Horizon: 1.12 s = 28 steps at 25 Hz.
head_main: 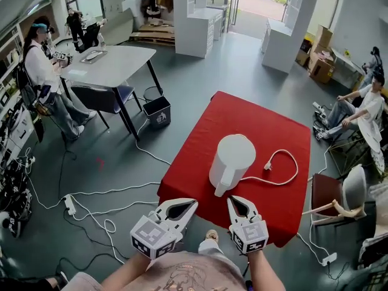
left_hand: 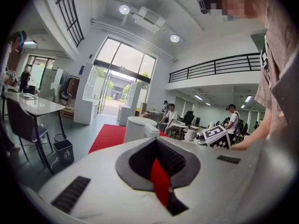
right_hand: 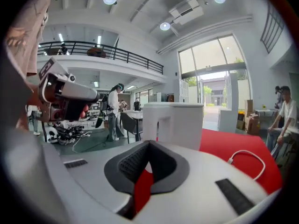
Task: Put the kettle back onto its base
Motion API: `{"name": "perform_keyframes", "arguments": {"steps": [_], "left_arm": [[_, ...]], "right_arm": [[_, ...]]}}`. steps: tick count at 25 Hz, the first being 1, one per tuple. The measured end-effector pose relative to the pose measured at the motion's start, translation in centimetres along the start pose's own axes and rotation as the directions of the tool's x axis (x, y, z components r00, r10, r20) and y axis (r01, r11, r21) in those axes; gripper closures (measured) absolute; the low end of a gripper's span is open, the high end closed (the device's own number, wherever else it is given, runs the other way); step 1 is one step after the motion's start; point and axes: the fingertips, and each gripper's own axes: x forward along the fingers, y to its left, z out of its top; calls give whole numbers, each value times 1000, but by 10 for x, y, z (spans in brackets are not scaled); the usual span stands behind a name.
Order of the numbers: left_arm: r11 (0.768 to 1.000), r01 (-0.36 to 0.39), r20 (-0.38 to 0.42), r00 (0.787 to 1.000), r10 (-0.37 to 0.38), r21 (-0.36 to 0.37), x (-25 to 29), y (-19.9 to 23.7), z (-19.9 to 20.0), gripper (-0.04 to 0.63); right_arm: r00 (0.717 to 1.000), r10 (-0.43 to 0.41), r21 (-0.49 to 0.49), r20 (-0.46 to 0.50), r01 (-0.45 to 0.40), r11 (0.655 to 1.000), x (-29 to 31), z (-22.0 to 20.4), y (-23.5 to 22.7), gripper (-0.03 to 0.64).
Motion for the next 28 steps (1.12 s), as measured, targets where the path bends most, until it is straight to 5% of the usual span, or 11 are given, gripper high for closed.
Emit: {"name": "perform_keyframes", "arguments": {"steps": [15, 28], "left_arm": [[987, 162, 15, 987, -162, 7, -18, -76, -14, 607], [988, 148, 63, 986, -151, 46, -13, -109, 1, 607]], "right_arm": [[985, -136, 101, 105, 126, 987, -116, 35, 38, 611], [977, -157, 146, 145, 136, 980, -172, 44, 58, 611]]}}
